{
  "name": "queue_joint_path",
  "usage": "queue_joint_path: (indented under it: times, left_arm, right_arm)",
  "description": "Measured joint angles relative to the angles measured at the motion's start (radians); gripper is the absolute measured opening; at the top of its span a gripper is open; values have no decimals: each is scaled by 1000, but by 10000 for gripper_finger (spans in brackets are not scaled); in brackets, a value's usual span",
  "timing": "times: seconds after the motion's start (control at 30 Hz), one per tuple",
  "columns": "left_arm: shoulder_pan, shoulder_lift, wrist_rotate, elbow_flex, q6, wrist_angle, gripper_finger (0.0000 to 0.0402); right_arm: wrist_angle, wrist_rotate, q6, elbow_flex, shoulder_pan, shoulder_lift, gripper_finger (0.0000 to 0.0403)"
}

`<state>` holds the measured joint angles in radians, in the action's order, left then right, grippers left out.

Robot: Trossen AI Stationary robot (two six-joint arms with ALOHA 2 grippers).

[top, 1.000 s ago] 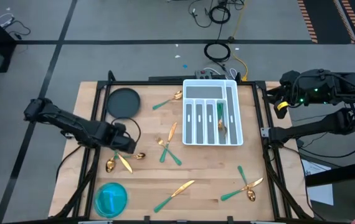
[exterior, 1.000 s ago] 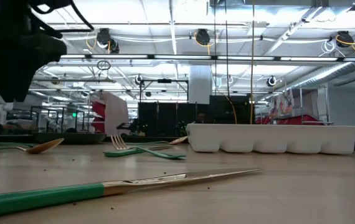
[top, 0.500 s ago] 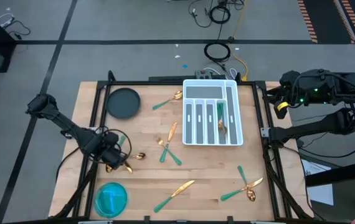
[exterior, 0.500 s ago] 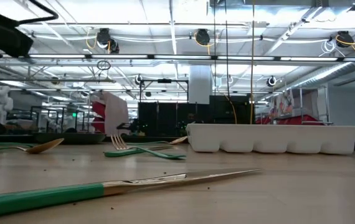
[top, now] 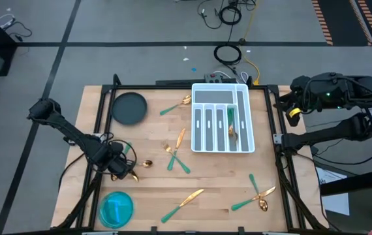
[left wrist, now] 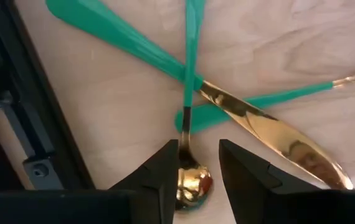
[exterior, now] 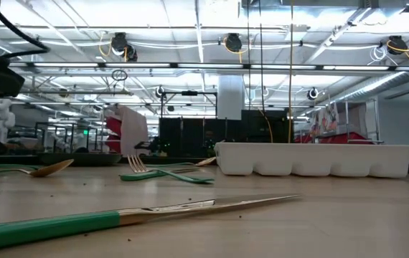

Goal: Sort silverware
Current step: Put the green spoon into the silverware tray

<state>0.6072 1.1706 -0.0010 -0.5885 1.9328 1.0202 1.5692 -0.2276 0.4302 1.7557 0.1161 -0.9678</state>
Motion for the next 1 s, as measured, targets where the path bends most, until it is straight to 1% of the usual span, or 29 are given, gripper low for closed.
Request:
queue_joint_path:
  times: [0.07,0.37,0.73,0.83,0.97,1.0]
  left_arm:
    - [-8,0,0,0,0,30,123]
    - [-13,-1,0,18,-31,13,123]
    - [-13,-1,0,108,-56,-121,121]
    - [-13,-2,1,114,-57,-129,97]
    - [-13,-2,7,116,-56,-126,26]
    - [-13,-2,8,116,-55,-126,17]
  right_arm:
    - [0,1,2,0,0,-6,134]
    - [-1,0,1,0,0,-26,134]
    - [-1,-2,0,0,0,-33,134]
    - [-2,-2,0,0,0,-33,134]
    - [-2,-2,2,0,0,-33,134]
    - [-4,-2,2,0,0,-32,134]
